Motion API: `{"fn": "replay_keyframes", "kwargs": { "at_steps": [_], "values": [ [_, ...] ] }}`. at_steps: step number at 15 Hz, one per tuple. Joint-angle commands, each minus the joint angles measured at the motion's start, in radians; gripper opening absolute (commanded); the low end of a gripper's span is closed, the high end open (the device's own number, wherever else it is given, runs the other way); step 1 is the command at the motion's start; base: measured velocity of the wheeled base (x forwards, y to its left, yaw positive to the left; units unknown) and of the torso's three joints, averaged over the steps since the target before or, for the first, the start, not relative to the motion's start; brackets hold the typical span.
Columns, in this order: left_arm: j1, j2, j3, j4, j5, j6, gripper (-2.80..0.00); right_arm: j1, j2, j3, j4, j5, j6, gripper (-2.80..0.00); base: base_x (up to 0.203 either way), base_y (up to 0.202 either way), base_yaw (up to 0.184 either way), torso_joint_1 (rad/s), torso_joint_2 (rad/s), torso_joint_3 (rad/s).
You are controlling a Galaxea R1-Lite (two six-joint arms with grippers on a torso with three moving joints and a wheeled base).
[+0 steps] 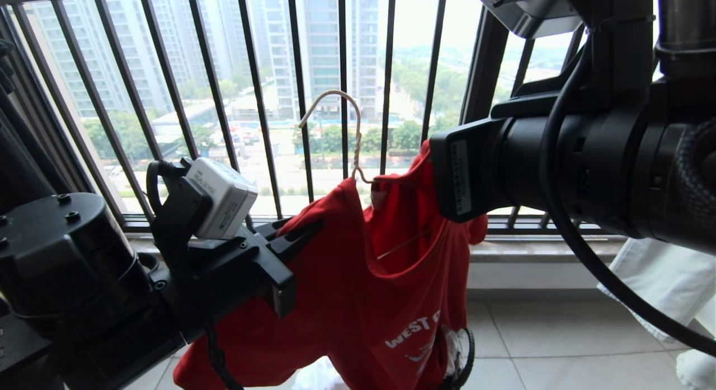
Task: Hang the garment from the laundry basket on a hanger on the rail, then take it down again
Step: Hang the clothes on the clothes rack
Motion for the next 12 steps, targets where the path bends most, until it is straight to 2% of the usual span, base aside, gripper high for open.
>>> {"fn": "replay_keyframes", "kwargs": {
  "at_steps": [1, 6, 9, 12],
  "values": [
    [-0.005, -0.003, 0.004, -0.006, -0.003, -0.005, -2.80, 0.031, 0.023, -0.001, -0.002, -0.001, 0.001, -2.80, 0.000, 0.000, 0.000, 0.000, 0.00, 0.000],
    [-0.077, -0.006, 0.010, -0.050, -0.005, -0.094, -2.80, 0.063, 0.022, -0.007, -0.029, 0.006, -0.004, -2.80, 0.000, 0.000, 0.000, 0.000, 0.00, 0.000],
    [-0.097, 0.000, 0.000, -0.052, -0.005, -0.150, -2.80, 0.082, 0.025, 0.000, -0.062, 0.008, -0.016, -2.80, 0.000, 0.000, 0.000, 0.000, 0.00, 0.000],
    [-0.108, 0.008, -0.013, -0.053, -0.002, -0.172, -2.80, 0.103, 0.038, -0.001, -0.065, 0.008, -0.023, -2.80, 0.000, 0.000, 0.000, 0.000, 0.00, 0.000]
  ]
}}
